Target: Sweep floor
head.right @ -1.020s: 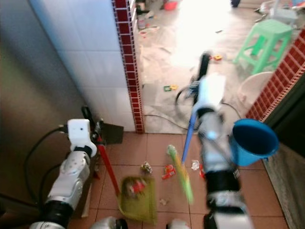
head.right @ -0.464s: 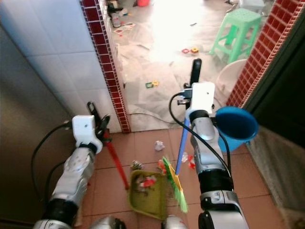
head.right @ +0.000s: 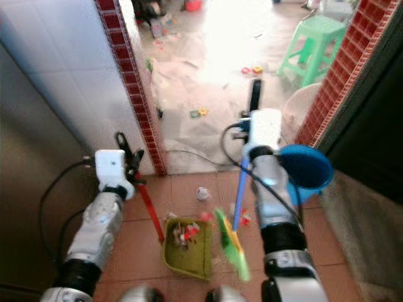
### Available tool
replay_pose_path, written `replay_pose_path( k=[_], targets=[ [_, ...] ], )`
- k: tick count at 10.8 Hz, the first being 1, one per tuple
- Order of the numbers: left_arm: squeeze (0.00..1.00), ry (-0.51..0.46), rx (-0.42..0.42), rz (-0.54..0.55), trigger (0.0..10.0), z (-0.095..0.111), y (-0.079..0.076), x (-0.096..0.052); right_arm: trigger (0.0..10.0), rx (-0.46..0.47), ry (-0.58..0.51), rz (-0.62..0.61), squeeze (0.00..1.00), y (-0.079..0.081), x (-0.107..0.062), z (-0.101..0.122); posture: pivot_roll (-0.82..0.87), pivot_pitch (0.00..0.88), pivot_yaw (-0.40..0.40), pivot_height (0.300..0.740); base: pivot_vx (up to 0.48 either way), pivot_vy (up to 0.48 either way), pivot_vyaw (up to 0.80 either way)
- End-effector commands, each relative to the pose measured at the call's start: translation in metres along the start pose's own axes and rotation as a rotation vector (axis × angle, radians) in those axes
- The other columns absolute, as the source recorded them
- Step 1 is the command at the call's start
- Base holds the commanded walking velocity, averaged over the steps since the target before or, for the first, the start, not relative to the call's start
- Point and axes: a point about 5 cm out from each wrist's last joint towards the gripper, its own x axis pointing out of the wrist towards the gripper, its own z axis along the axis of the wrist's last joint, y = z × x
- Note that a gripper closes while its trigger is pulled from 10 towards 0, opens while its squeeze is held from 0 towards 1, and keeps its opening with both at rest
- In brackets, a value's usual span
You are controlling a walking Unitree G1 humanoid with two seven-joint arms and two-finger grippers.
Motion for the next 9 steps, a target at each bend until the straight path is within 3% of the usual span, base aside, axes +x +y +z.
replay_pose_path(
  k=[1, 5, 7, 9],
  targets=[
    [0.0, -0.045, -0.009, -0.016, 10.0, 0.0093, -0.0059, 0.0023, 10.0, -0.009, -0.038, 0.003, 0.0, -0.0011, 0.0027, 0.0073, -0.12, 0.0, 0.067, 0.74, 0.0, -0.3, 0.0],
    [0.0, -0.044, -0.015, -0.021, 10.0, 0.0099, -0.0065, 0.004, 10.0, -0.024, -0.036, 0.001, 0.0, -0.0021, 0.0031, 0.0069, -0.13, 0.0, 0.064, 0.74, 0.0, -0.298, 0.0],
    [0.0, -0.038, -0.027, -0.037, 10.0, 0.0096, -0.0125, 0.0061, 10.0, -0.024, -0.051, 0.016, 0.0, 0.0053, 0.0042, 0.0103, -0.14, 0.0, 0.068, 0.74, 0.0, -0.283, 0.0],
    [0.0, -0.034, -0.031, -0.041, 10.0, 0.0087, -0.0144, 0.007, 10.0, 0.069, -0.004, -0.021, 0.0, 0.0004, 0.0052, 0.0068, -0.15, 0.0, 0.067, 0.74, 0.0, -0.139, 0.0]
  ],
)
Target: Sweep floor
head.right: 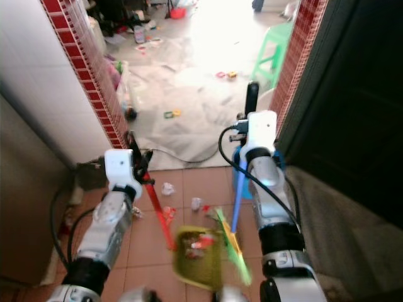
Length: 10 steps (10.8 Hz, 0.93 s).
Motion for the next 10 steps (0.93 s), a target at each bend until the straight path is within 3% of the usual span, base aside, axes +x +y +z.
replay_pose_path(
  k=[1, 2, 5, 8, 10],
  targets=[
    [0.0, -0.048, 0.006, -0.002, 10.0, 0.011, 0.001, 0.004, 10.0, 0.076, -0.016, -0.025, 0.0, -0.002, 0.005, 0.011, -0.15, 0.0, 0.066, 0.74, 0.0, 0.0, 0.0],
    [0.0, -0.045, 0.003, 0.005, 10.0, 0.01, -0.001, 0.005, 10.0, 0.162, 0.021, -0.057, 0.0, -0.005, 0.01, 0.012, -0.15, 0.0, 0.066, 0.74, 0.0, 0.0, 0.0],
    [0.0, -0.036, -0.02, 0.033, 10.0, 0.009, 0.0, 0.006, 10.0, 0.235, 0.073, -0.119, 0.0, -0.01, 0.011, 0.009, -0.15, 0.0, 0.066, 0.74, 0.0, 0.0, 0.0],
    [0.0, -0.032, -0.04, 0.06, 10.0, 0.008, 0.003, 0.007, 10.0, 0.458, 0.133, -0.197, 0.0, -0.016, 0.014, 0.006, -0.15, 0.0, 0.066, 0.74, 0.0, 0.0, 0.0],
    [0.0, -0.036, -0.024, 0.067, 10.0, 0.008, 0.003, 0.007, 10.0, 0.498, 0.135, -0.209, 0.0, -0.02, 0.016, 0.01, -0.15, 0.0, 0.066, 0.74, 0.0, 0.0, 0.0]
  ],
)
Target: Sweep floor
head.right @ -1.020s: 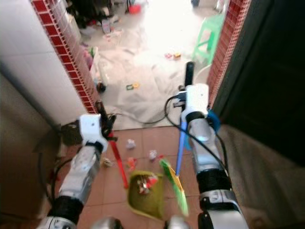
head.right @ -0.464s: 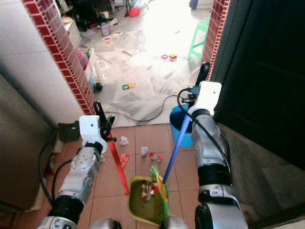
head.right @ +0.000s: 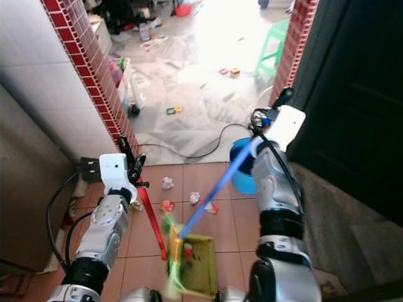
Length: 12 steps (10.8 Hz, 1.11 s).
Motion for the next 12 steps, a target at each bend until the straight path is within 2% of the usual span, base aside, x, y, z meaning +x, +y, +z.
replay_pose_path(
  k=[1, 5, 6, 7, 9, 10, 11, 12],
  targets=[
    [0.0, -0.069, -0.033, -0.012, 10.0, 0.015, -0.005, 0.005, 10.0, 0.046, -0.024, 0.028, 0.0, 0.008, 0.002, 0.011, -0.15, 0.0, 0.065, 0.74, 0.0, 0.0, 0.0],
    [0.0, -0.054, -0.042, -0.006, 10.0, 0.012, 0.0, 0.005, 10.0, -0.181, -0.121, 0.141, 0.0, 0.011, 0.0, 0.023, -0.15, 0.0, 0.064, 0.74, 0.0, 0.0, 0.0],
    [0.0, -0.052, -0.043, -0.005, 10.0, 0.011, 0.001, 0.005, 10.0, -0.191, -0.13, 0.151, 0.0, 0.012, 0.0, 0.025, -0.15, 0.0, 0.064, 0.74, 0.0, 0.0, 0.0],
    [0.0, -0.044, -0.041, -0.006, 10.0, 0.01, 0.002, 0.006, 10.0, -0.17, -0.153, 0.174, 0.0, 0.014, 0.001, 0.032, -0.15, 0.0, 0.063, 0.74, 0.0, 0.0, 0.0],
    [0.0, -0.032, -0.04, -0.012, 10.0, 0.007, 0.002, 0.006, 10.0, -0.055, -0.17, 0.161, 0.0, 0.014, 0.006, 0.043, -0.16, 0.0, 0.063, 0.74, 0.0, 0.0, 0.0],
    [0.0, -0.026, -0.042, -0.019, 10.0, 0.005, 0.0, 0.005, 10.0, 0.066, -0.162, 0.119, 0.0, 0.01, 0.011, 0.05, -0.16, 0.0, 0.063, 0.74, 0.0, 0.0, 0.0],
    [0.0, -0.024, -0.042, -0.021, 10.0, 0.005, -0.001, 0.005, 10.0, 0.139, -0.157, 0.101, 0.0, 0.007, 0.014, 0.054, -0.16, 0.0, 0.062, 0.74, 0.0, 0.0, 0.0],
    [0.0, -0.022, -0.044, -0.026, 10.0, 0.004, -0.002, 0.005, 10.0, 0.103, -0.205, 0.11, 0.0, 0.005, 0.016, 0.066, -0.16, 0.0, 0.062, 0.74, 0.0, 0.0, 0.0]
  ],
)
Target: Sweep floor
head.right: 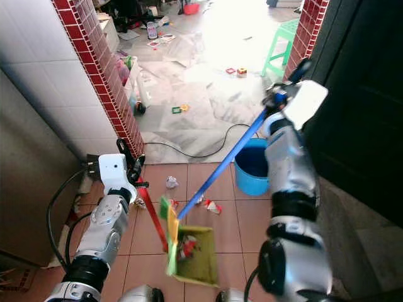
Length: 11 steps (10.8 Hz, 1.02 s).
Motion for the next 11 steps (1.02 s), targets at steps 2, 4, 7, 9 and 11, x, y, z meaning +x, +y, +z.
replay_pose_path(
  k=[2, 4, 7, 9, 11],
  targets=[
    [0.0, -0.034, -0.029, -0.025, 10.0, 0.009, -0.006, 0.004, 10.0, -0.13, -0.15, 0.097, 0.0, 0.017, 0.007, 0.031, -0.16, 0.0, 0.061, 0.74, 0.0, 0.0, 0.0],
    [0.0, -0.033, -0.025, -0.025, 10.0, 0.008, -0.005, 0.004, 10.0, -0.421, -0.229, 0.138, 0.0, 0.019, 0.003, 0.036, -0.16, 0.0, 0.063, 0.74, 0.0, 0.0, 0.0],
    [0.0, -0.033, -0.025, -0.025, 10.0, 0.008, -0.005, 0.004, 10.0, -0.421, -0.229, 0.138, 0.0, 0.019, 0.003, 0.036, -0.16, 0.0, 0.063, 0.74, 0.0, 0.0, 0.0],
    [0.0, -0.033, -0.025, -0.025, 10.0, 0.008, -0.005, 0.004, 10.0, -0.421, -0.229, 0.138, 0.0, 0.019, 0.003, 0.036, -0.16, 0.0, 0.063, 0.74, 0.0, 0.0, 0.0],
    [0.0, -0.033, -0.025, -0.025, 10.0, 0.008, -0.005, 0.004, 10.0, -0.421, -0.229, 0.138, 0.0, 0.019, 0.003, 0.036, -0.16, 0.0, 0.063, 0.74, 0.0, 0.0, 0.0]
  ],
)
